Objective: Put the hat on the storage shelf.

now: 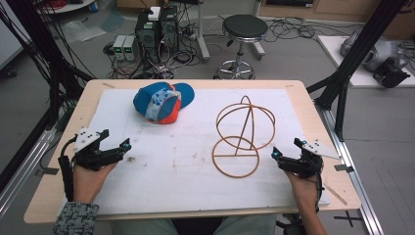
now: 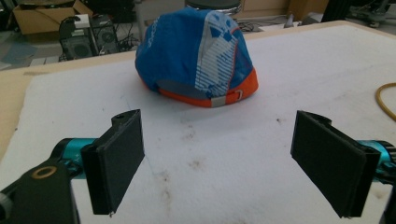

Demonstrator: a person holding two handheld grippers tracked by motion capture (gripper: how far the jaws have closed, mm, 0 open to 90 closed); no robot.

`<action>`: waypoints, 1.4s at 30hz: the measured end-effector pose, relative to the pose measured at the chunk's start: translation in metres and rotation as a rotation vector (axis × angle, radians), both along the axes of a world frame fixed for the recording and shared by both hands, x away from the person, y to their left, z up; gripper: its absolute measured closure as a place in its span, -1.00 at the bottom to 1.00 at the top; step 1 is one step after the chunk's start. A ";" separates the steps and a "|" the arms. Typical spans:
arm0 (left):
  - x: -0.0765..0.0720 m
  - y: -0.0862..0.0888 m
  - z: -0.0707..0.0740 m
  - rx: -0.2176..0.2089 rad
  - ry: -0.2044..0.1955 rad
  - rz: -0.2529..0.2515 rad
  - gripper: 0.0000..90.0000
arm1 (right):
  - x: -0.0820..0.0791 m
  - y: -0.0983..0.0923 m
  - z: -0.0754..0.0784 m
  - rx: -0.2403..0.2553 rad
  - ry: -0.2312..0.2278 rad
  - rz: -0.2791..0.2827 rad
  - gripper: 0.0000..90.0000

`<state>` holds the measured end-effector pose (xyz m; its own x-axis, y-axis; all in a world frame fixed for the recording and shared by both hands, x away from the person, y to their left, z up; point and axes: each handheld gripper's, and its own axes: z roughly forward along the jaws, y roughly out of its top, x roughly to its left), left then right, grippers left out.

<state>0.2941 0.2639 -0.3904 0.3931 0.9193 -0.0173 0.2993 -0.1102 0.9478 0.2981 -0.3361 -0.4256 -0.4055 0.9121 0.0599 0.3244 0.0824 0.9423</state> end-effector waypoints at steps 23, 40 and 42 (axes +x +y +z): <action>0.080 -0.002 0.067 -0.036 -0.092 -0.003 -0.61 | 0.000 -0.003 -0.001 0.007 0.005 -0.010 -0.85; 0.154 -0.036 0.063 -0.008 -0.126 -0.052 -0.59 | 0.002 -0.001 -0.003 0.008 0.021 0.014 -0.85; 0.163 -0.038 0.054 -0.020 -0.106 -0.062 -0.59 | 0.002 -0.002 -0.003 0.009 0.021 0.014 -0.85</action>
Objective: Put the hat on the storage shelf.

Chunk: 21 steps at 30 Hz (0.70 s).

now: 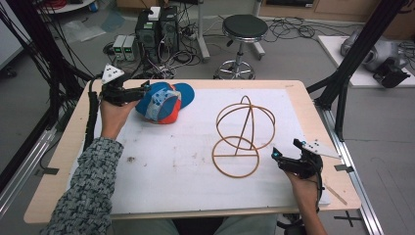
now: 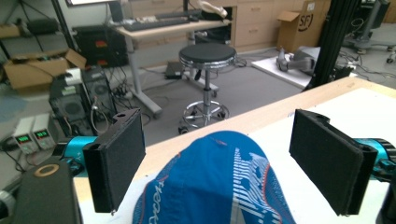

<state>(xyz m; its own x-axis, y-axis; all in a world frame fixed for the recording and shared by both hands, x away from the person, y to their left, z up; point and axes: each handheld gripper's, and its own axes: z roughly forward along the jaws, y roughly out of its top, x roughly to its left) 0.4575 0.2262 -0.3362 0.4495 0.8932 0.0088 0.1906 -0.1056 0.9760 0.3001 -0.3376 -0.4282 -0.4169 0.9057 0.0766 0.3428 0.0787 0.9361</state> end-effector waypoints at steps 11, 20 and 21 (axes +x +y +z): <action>0.032 -0.001 -0.038 0.025 0.080 0.031 -0.49 | 0.001 0.000 -0.001 -0.001 0.008 0.006 -0.85; 0.043 -0.004 -0.054 0.062 0.141 0.046 -0.32 | 0.001 0.000 -0.001 0.003 0.008 0.009 -0.85; 0.043 -0.004 -0.056 0.066 0.148 0.043 -0.25 | 0.001 0.000 -0.001 0.002 0.009 0.010 -0.85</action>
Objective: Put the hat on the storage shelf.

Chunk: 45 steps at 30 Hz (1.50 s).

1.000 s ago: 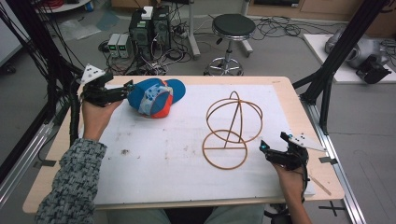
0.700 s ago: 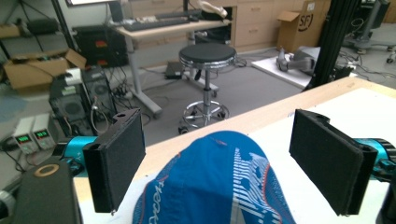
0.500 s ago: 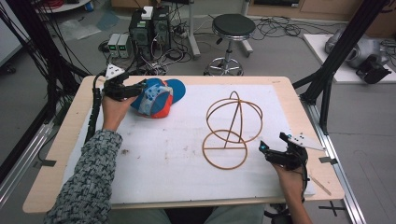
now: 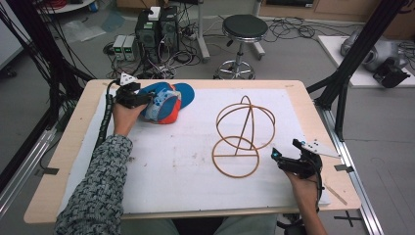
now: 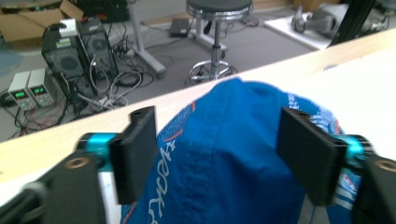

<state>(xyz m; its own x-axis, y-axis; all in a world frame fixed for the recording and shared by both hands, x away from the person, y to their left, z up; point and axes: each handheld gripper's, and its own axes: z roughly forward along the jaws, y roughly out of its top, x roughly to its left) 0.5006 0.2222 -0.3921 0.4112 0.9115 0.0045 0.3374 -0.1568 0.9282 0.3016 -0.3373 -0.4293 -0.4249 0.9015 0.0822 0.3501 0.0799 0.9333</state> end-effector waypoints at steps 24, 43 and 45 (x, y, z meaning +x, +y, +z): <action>-0.013 -0.010 0.050 -0.174 0.024 -0.133 0.94 | 0.002 0.001 -0.001 0.000 0.015 0.008 -0.85; -0.027 -0.056 0.135 -0.296 -0.018 -0.264 0.94 | 0.002 0.001 -0.002 0.005 0.020 0.021 -0.85; -0.029 -0.064 0.145 -0.301 -0.028 -0.280 0.95 | 0.002 0.000 -0.002 0.005 0.017 0.022 -0.85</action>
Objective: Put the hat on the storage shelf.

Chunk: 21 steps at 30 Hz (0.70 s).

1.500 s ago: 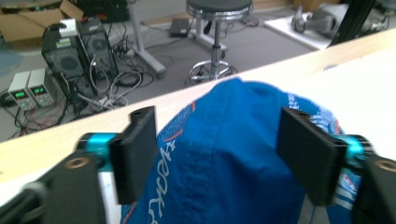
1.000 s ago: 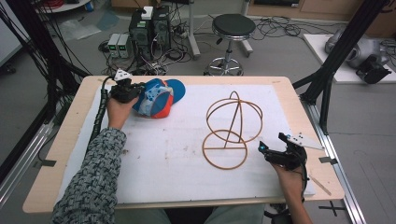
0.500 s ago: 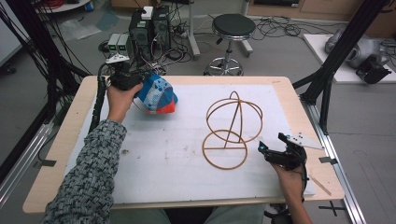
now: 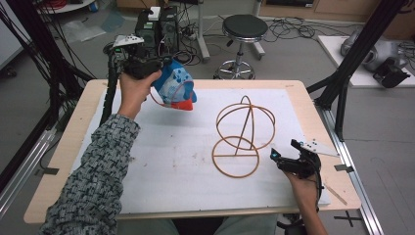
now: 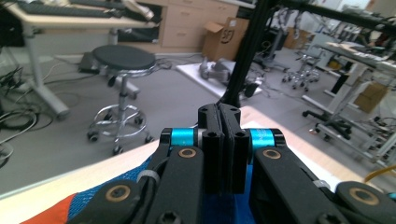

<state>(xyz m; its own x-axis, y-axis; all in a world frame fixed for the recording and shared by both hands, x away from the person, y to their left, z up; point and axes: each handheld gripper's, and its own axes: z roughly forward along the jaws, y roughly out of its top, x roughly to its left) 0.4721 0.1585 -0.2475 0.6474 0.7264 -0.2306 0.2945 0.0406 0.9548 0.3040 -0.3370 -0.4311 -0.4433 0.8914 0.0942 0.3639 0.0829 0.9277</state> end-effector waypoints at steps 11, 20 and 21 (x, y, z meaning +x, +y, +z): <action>-0.007 -0.044 0.059 -0.033 -0.067 -0.101 0.94 | -0.001 -0.002 0.000 0.014 0.005 0.004 -0.85; -0.017 -0.077 0.097 -0.062 -0.114 -0.179 0.95 | 0.000 -0.002 -0.001 0.018 0.004 0.006 -0.85; -0.018 -0.080 0.100 -0.062 -0.117 -0.190 0.94 | 0.000 -0.002 -0.001 0.019 0.005 0.006 -0.85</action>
